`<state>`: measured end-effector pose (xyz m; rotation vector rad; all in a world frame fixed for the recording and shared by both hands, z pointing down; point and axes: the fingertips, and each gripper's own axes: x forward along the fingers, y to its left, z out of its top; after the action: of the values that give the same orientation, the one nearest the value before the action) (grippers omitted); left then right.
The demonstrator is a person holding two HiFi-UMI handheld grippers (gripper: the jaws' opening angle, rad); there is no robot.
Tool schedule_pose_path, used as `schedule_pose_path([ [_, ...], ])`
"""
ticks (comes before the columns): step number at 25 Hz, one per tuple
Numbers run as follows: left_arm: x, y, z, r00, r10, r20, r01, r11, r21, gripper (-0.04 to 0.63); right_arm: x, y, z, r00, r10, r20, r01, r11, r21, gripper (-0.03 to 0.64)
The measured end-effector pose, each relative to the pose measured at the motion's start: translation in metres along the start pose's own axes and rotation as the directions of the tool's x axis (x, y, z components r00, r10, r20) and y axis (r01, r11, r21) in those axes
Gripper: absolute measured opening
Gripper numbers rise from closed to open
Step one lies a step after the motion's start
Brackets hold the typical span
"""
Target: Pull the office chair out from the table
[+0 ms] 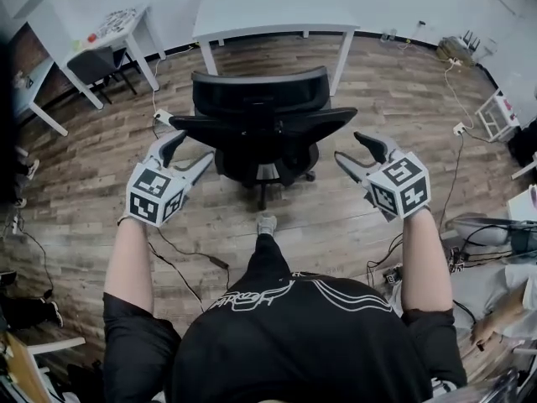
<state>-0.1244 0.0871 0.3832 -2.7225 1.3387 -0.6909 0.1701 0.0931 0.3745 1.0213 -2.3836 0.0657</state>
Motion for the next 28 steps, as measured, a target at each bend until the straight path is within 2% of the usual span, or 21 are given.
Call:
schedule_pose_path([
  [3,-0.021,-0.057,0.032,0.988,-0.093,0.126,0.101,0.993,-0.06,0.301,-0.02,0.044,0.02,0.985,0.136,0.106,-0.143,0.988,0.062,0.278],
  [6,-0.042,-0.112,0.055,0.951,-0.198,0.235,0.235,0.962,-0.139,0.301,-0.041,0.085,0.039,0.947,0.227,0.229,-0.253,0.963,0.091,0.262],
  [8,-0.055,-0.139,0.068,0.922,-0.248,0.298,0.317,0.924,-0.213,0.294,-0.053,0.111,0.049,0.916,0.275,0.292,-0.312,0.946,0.09,0.17],
  [9,-0.062,-0.147,0.075,0.909,-0.253,0.33,0.343,0.905,-0.251,0.264,-0.06,0.125,0.054,0.899,0.306,0.312,-0.346,0.935,0.08,0.109],
  [12,-0.08,-0.161,0.093,0.88,-0.233,0.414,0.386,0.858,-0.339,0.116,-0.075,0.159,0.066,0.856,0.376,0.355,-0.412,0.911,0.029,0.065],
  [13,-0.085,-0.164,0.096,0.868,-0.236,0.437,0.411,0.835,-0.365,0.061,-0.077,0.167,0.068,0.85,0.381,0.363,-0.414,0.91,0.014,0.059],
  [14,-0.09,-0.167,0.097,0.851,-0.248,0.463,0.447,0.805,-0.39,0.035,-0.077,0.172,0.069,0.849,0.38,0.368,-0.408,0.913,-0.002,0.051],
  [16,-0.098,-0.173,0.097,0.819,-0.268,0.507,0.509,0.746,-0.429,0.009,-0.074,0.176,0.067,0.855,0.361,0.374,-0.384,0.923,-0.013,0.038],
  [17,-0.099,-0.175,0.094,0.815,-0.269,0.513,0.518,0.734,-0.439,0.006,-0.071,0.176,0.065,0.855,0.354,0.379,-0.385,0.923,0.008,0.035],
  [18,-0.098,-0.177,0.089,0.82,-0.266,0.507,0.513,0.735,-0.444,0.006,-0.069,0.177,0.062,0.849,0.357,0.389,-0.404,0.914,0.045,0.035],
  [20,-0.094,-0.183,0.081,0.835,-0.264,0.483,0.492,0.751,-0.44,0.006,-0.067,0.179,0.058,0.825,0.384,0.414,-0.466,0.877,0.115,0.035],
  [23,-0.088,-0.188,0.076,0.849,-0.263,0.458,0.471,0.77,-0.431,0.006,-0.071,0.187,0.055,0.789,0.438,0.43,-0.528,0.842,0.11,0.034],
  [25,-0.084,-0.188,0.074,0.856,-0.266,0.444,0.463,0.775,-0.43,0.006,-0.072,0.188,0.055,0.783,0.452,0.427,-0.537,0.838,0.097,0.034],
  [28,-0.08,-0.188,0.069,0.86,-0.267,0.434,0.463,0.766,-0.446,0.006,-0.069,0.188,0.053,0.788,0.453,0.416,-0.533,0.841,0.093,0.034],
])
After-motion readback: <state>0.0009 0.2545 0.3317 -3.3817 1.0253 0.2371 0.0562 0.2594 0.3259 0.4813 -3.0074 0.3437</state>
